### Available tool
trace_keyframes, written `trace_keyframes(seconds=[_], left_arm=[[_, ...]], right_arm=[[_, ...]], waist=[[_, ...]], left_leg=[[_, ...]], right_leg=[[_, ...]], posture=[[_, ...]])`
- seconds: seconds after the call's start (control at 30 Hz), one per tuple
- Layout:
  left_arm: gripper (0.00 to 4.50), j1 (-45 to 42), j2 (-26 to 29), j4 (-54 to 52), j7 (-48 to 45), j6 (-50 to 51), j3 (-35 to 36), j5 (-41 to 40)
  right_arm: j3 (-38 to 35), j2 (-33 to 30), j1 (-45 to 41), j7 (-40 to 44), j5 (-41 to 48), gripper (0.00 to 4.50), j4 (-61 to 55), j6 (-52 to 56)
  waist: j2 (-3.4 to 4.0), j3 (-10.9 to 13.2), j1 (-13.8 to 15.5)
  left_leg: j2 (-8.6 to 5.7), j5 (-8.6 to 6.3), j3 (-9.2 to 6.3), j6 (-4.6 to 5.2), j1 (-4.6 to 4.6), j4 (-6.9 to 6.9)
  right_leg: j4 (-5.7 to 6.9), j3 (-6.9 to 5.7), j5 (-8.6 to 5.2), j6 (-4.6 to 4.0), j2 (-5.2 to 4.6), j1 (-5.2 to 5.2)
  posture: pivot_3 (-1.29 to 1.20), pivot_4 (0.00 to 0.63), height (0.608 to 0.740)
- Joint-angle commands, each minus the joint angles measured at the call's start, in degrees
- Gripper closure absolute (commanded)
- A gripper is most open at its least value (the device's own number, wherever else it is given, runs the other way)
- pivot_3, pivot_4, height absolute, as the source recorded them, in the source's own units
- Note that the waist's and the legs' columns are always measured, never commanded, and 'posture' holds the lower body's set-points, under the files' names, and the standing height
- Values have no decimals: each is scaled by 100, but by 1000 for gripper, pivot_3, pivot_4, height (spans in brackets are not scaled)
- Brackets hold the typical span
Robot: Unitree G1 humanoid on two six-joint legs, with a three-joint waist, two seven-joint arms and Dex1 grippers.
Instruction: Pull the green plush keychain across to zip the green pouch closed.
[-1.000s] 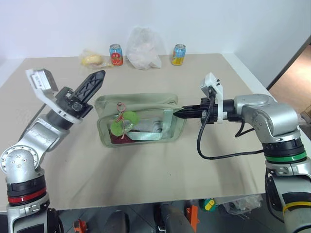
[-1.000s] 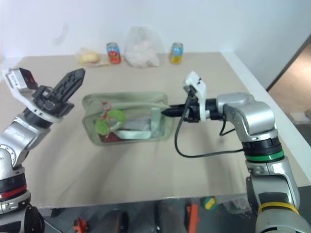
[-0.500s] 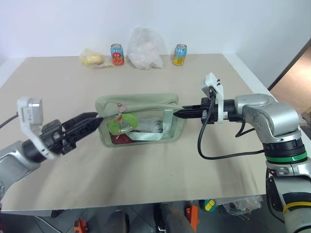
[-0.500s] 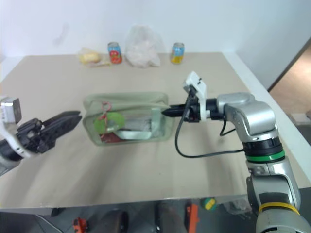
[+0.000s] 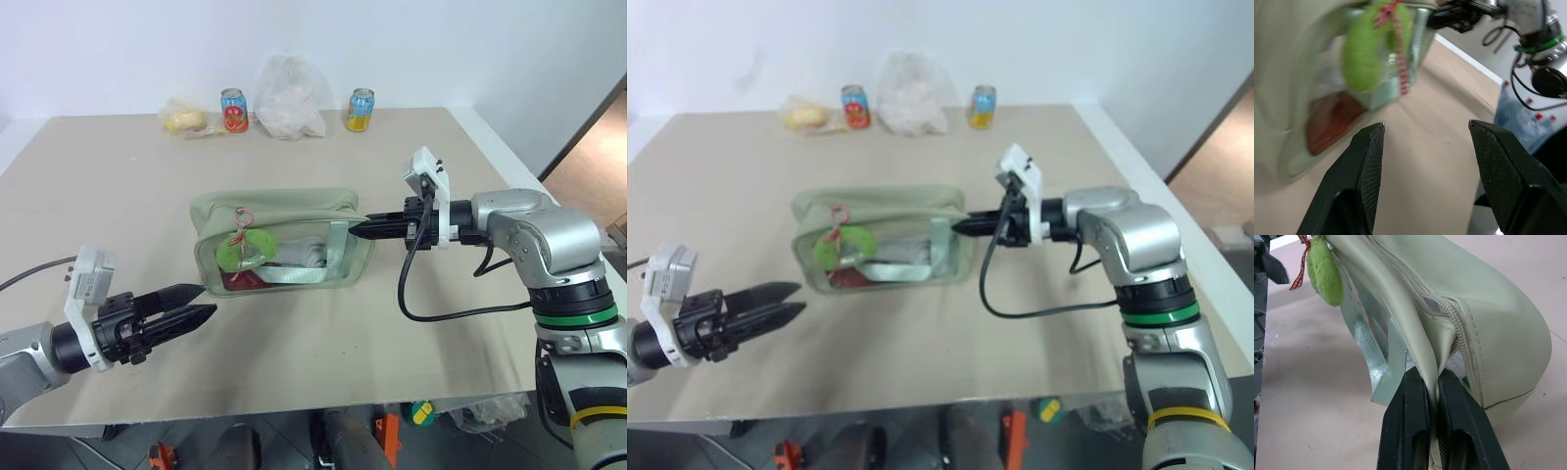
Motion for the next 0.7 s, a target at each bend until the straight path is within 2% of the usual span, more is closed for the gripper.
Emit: trace_keyframes(seconds=[0.03, 0.3, 0.7], left_arm=[[1670, -304, -202, 295, 200, 18, -42, -222], [1670, -778, -643, 345, 601, 81, -466, -273], [1670, -1454, -796, 482, 831, 101, -752, -174]], right_arm=[[-59, -63, -2, -3, 53, 4500, -135, 69], [-144, -101, 46, -47, 101, 4500, -222, 167], [-180, -87, 99, -137, 185, 4500, -279, 234]], waist=[[-2, -1, 0], [-3, -2, 0], [-3, -2, 4]], left_leg=[[0, 0, -1, 0, 0, 0], [-2, -1, 1, 2, -4, 1], [-3, -1, -2, 2, -4, 1]], right_leg=[[0, -1, 0, 0, 0, 0], [-1, 4, 10, 17, -3, 0], [-1, 1, 10, 17, -1, 2]], posture=[[0, 150, 740], [0, 150, 740], [0, 150, 740]])
